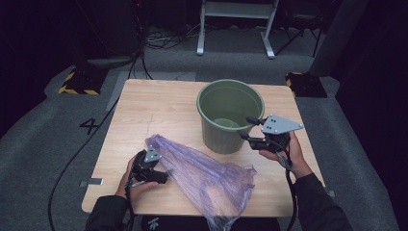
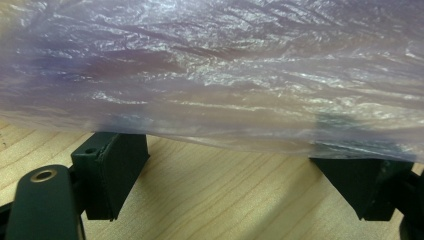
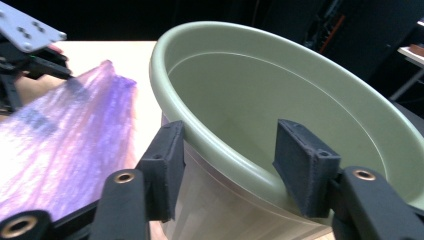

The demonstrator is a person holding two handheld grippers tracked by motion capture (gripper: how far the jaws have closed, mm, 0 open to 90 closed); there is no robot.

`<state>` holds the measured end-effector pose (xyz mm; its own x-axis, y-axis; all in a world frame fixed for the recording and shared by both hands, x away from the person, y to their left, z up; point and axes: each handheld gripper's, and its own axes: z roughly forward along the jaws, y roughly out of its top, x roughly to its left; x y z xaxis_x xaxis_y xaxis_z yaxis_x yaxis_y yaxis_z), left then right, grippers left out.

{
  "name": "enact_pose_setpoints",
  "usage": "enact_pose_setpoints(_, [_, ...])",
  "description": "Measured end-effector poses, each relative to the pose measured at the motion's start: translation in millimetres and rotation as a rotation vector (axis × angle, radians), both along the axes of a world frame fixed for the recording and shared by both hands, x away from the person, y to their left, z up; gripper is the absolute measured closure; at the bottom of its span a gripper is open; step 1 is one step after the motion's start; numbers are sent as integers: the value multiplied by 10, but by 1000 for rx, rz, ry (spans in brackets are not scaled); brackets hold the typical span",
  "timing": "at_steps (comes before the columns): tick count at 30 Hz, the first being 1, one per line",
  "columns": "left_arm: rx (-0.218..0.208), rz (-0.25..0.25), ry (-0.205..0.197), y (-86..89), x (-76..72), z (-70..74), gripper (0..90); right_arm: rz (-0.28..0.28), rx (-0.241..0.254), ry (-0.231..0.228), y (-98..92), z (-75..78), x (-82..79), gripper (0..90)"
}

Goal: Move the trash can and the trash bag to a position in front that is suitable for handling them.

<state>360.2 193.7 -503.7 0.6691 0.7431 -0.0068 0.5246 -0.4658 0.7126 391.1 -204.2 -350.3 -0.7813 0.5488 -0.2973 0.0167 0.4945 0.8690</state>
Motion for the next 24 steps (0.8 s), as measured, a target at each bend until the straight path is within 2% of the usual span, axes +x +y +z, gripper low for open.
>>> enact_pose_setpoints(2, [0, 0, 0, 0, 0, 0, 149, -4, 4, 2, -1, -5, 16, 432])
enact_pose_setpoints(4, [0, 1, 0, 0, -1, 0, 149, -15, -3, -9, -3, -16, 9, 369])
enact_pose_setpoints(6, [0, 1, 0, 0, -1, 0, 150, -17, 26, -7, -35, -25, -41, 308])
enact_pose_setpoints(9, [0, 1, 0, 0, -1, 0, 150, -26, 44, -41, -100, -33, -182, 295])
enact_pose_setpoints(13, [0, 3, -2, -1, -2, -1, 151, -10, 55, -42, -246, -90, -437, 296])
enact_pose_setpoints(17, [0, 4, -3, -2, -4, -1, 151, 29, 89, 49, -384, -250, -627, 288])
enact_pose_setpoints(21, [0, 4, -3, -2, -4, -1, 151, 84, 123, 188, -423, -520, -726, 261])
enact_pose_setpoints(24, [0, 4, -3, -2, -4, -1, 151, 116, 119, 277, -398, -740, -747, 240])
